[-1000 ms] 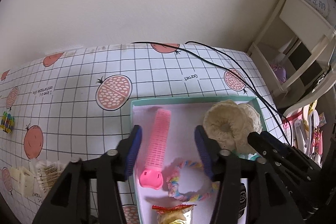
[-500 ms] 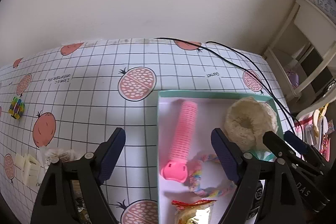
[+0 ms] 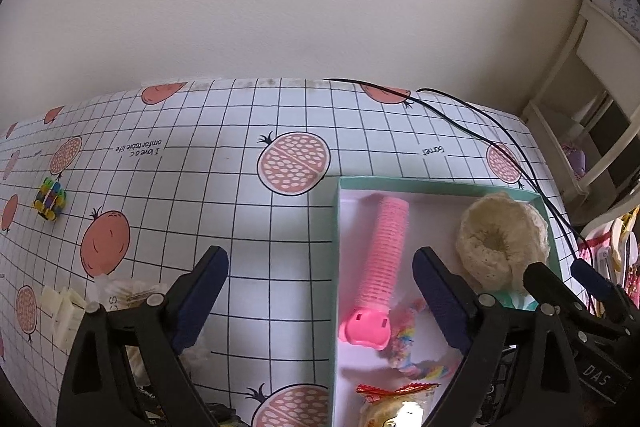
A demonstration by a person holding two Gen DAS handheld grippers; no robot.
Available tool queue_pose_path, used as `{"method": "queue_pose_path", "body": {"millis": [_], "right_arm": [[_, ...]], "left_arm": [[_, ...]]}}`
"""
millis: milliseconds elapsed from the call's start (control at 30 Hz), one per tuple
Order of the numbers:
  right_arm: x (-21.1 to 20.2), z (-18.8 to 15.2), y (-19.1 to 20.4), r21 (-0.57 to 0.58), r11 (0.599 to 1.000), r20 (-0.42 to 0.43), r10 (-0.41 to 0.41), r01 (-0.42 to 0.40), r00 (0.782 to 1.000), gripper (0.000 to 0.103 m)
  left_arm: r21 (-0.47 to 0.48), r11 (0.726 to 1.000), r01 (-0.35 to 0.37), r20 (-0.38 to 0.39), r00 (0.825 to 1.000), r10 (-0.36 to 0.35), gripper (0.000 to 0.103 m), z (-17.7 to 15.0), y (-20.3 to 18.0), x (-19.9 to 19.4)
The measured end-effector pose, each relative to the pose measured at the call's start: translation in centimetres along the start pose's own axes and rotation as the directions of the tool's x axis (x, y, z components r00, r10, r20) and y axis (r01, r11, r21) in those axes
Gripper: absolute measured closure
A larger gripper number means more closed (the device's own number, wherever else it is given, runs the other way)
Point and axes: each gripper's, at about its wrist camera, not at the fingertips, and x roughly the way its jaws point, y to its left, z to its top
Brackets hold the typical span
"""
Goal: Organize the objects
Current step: 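Open left tool to drop the roller while right tool releases the scrunchie in the tray, then move left tool to the white claw clip while right tool approaches the black-yellow candies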
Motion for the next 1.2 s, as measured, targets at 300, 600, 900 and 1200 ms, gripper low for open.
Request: {"method": "queue_pose_path", "body": {"millis": [300,600,900,1200], "right_arm": [[-1.1,0.4,0.7,-0.006,1.000,0.008,-0.009,0.009,1.000,0.000],[-4.0,1.0,4.3,-0.057,0.998,0.032,0.029,-0.027,0.999,0.000],[-6.9,0.5,9.0,-0.095,0.991,0.044,0.103,-0.099,0.994,0.000],[-8.0,-1.6,13.8,-0.109,0.977,0.012,0.184,-0.182,0.983,0.000]], "left_arm": [[-0.006,1.000,-0.003,0.020,1.000,0.003,0.009,-0.2,0.7,-1.0],[-0.029,1.000,-0.006,0.075,0.997,0.008,0.009,-0.3,2.9,-5.2],[-0.107,0.991,-0.080,0.114,0.989,0.092,0.009,-1.2,8.4,-10.0],[-0.208,0.969,-0.133,0.115,0.981,0.159,0.009,-3.3,14.2,-12.9]]}}
